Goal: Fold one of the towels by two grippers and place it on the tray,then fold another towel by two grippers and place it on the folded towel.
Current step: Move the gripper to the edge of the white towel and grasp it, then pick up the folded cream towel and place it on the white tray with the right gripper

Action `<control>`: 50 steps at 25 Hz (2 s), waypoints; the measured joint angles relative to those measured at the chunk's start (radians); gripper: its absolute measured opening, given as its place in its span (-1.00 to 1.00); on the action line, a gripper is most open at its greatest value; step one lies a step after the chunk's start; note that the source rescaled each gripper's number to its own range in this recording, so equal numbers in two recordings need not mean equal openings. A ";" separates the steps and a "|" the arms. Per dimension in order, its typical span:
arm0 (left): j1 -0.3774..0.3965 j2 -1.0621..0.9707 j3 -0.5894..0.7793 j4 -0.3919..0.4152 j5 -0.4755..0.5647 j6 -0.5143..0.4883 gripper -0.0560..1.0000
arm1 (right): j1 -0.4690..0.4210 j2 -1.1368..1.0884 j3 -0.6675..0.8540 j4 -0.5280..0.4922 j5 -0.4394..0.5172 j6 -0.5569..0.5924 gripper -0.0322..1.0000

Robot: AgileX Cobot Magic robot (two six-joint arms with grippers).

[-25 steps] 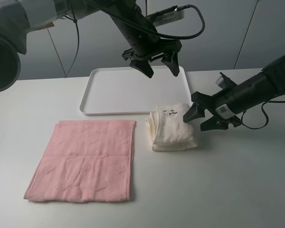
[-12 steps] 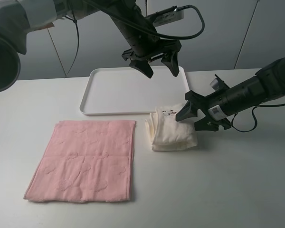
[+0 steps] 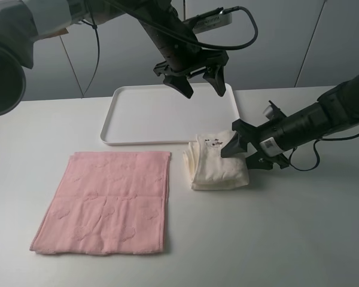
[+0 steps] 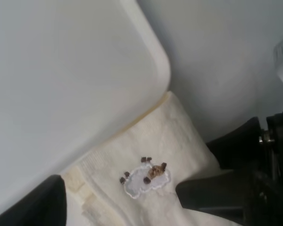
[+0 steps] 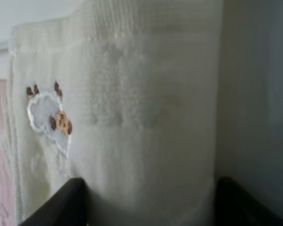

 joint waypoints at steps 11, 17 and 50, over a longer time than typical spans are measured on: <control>0.000 0.000 0.000 0.000 0.000 0.005 0.94 | 0.011 0.016 0.000 0.029 0.044 -0.107 -0.76; 0.000 -0.002 0.000 -0.048 0.000 0.021 0.94 | 0.023 0.016 0.000 0.092 0.134 -0.149 -0.76; 0.273 -0.106 0.104 -0.326 -0.002 0.183 0.94 | 0.069 0.233 -0.556 0.128 0.373 0.049 -0.76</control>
